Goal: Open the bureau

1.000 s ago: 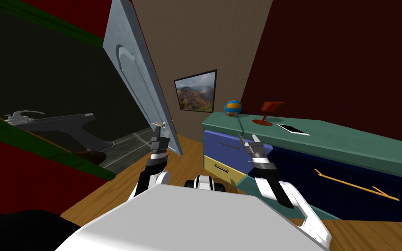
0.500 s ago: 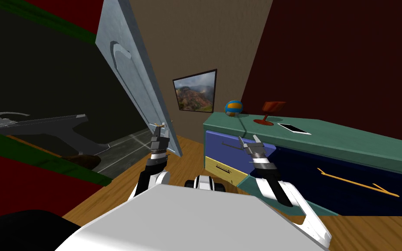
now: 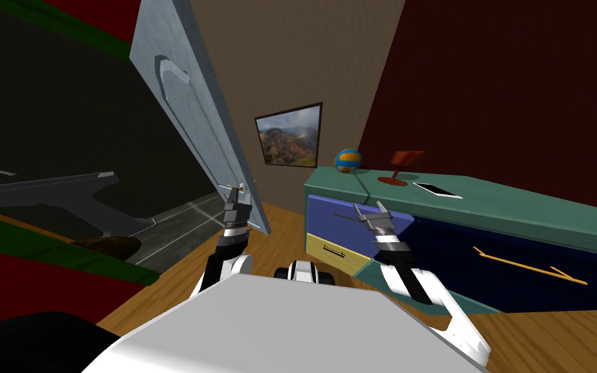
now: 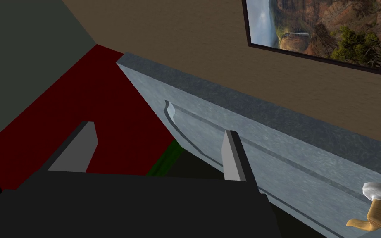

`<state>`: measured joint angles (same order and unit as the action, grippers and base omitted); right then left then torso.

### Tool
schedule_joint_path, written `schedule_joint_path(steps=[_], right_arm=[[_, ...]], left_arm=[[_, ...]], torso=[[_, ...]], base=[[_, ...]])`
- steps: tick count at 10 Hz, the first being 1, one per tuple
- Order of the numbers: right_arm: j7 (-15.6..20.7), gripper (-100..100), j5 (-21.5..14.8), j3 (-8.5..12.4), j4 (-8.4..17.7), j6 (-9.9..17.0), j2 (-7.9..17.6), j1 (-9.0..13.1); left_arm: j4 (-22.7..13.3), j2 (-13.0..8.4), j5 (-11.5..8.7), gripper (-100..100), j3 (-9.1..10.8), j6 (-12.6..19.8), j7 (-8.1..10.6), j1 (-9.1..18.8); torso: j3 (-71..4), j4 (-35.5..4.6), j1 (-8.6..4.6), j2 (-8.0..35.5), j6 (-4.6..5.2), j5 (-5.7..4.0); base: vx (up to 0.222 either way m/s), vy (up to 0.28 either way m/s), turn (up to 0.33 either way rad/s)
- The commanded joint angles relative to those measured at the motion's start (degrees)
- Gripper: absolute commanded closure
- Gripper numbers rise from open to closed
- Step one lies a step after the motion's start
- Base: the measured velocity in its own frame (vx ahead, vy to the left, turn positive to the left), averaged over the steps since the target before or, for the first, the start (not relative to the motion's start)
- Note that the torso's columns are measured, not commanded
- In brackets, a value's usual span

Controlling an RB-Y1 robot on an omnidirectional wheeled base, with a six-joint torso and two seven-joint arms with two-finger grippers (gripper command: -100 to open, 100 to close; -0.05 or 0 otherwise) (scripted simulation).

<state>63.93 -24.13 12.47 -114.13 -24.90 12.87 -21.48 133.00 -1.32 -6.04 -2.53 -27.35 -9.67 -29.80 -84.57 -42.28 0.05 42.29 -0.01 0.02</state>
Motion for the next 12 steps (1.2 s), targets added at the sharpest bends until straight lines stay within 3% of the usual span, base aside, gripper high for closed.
schedule_joint_path(steps=[1,12], right_arm=[[4.66,-100,-1.41,0.82,1.60,-0.20,0.13,0.46],[21.27,-100,-7.57,3.51,7.79,-0.42,-1.11,2.26]], left_arm=[[0.00,0.00,0.00,0,0.00,0.00,0.00,0.00],[0.00,0.00,0.00,0,0.00,0.00,0.00,0.00]], torso=[[0.00,0.00,-0.01,-0.02,0.02,-0.02],[0.01,0.00,-0.03,0.00,0.00,-0.01]], base=[[0.024,0.074,-0.055],[0.014,0.065,-0.057]])
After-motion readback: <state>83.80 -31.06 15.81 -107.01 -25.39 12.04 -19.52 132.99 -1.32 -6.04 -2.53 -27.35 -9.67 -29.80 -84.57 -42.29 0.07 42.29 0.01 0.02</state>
